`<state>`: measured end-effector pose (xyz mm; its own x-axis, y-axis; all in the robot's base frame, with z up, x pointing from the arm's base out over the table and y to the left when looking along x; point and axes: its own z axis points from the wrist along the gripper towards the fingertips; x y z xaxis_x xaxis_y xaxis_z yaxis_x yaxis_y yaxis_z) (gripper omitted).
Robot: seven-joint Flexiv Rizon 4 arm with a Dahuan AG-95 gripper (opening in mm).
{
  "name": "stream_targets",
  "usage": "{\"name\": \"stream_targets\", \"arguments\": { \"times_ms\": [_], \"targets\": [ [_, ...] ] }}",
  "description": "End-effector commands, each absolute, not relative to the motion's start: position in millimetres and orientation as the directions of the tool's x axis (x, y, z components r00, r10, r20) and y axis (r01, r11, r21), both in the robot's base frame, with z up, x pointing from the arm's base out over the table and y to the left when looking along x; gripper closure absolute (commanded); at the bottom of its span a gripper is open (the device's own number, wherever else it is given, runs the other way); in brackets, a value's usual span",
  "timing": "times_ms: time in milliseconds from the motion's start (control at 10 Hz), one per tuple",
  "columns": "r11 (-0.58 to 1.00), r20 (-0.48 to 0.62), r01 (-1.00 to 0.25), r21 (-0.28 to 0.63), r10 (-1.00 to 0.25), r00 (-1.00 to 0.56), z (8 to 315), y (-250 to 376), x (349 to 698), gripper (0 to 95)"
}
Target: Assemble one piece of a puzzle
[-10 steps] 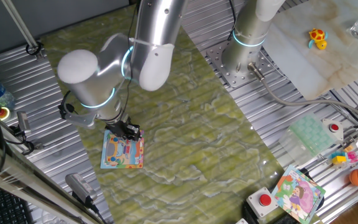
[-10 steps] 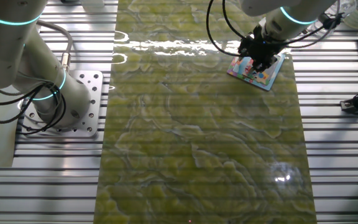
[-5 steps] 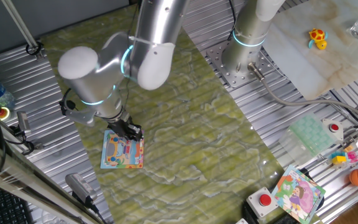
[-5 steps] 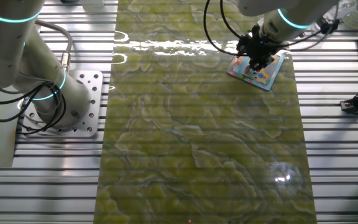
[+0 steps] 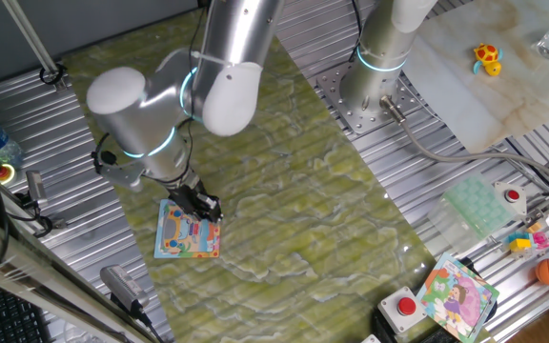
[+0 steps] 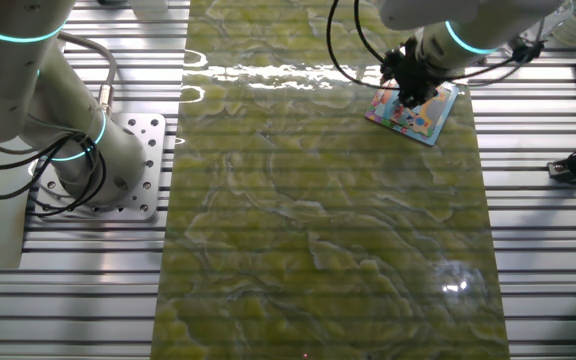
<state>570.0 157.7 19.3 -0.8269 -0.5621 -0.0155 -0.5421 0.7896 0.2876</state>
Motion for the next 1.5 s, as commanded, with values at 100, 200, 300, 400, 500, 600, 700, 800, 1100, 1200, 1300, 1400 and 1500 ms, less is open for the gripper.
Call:
{"name": "stream_targets", "arguments": {
  "times_ms": [100,200,300,400,500,600,700,800,1100,1200,1300,1400,1500],
  "targets": [
    [0.772,-0.08,-0.559,0.303,-0.564,-0.822,-5,152,566,57.0],
    [0.754,-0.072,-0.592,0.286,-0.599,-0.798,-2,151,569,38.0],
    [0.746,-0.088,-0.603,0.283,-0.606,-0.79,1,151,571,38.0],
    [0.741,-0.063,-0.629,0.235,-0.634,-0.771,4,150,573,38.0],
    [0.746,-0.031,-0.635,0.202,-0.643,-0.765,13,151,574,38.0],
    [0.747,0.013,-0.645,0.162,-0.655,-0.755,27,154,576,38.0],
    [0.752,0.035,-0.636,0.17,-0.65,-0.759,47,157,576,38.0],
    [0.757,0.069,-0.638,0.139,-0.65,-0.757,61,159,576,38.0],
    [0.737,0.106,-0.673,0.057,-0.675,-0.73,73,154,579,57.0],
    [0.731,0.105,-0.68,0.054,-0.681,-0.725,73,151,581,57.0],
    [0.717,0.107,-0.695,0.049,-0.696,-0.71,71,142,585,57.0],
    [0.717,0.104,-0.695,0.049,-0.696,-0.711,72,133,589,57.0],
    [0.722,0.102,-0.69,0.048,-0.691,-0.716,72,131,591,57.0]
  ]
}}
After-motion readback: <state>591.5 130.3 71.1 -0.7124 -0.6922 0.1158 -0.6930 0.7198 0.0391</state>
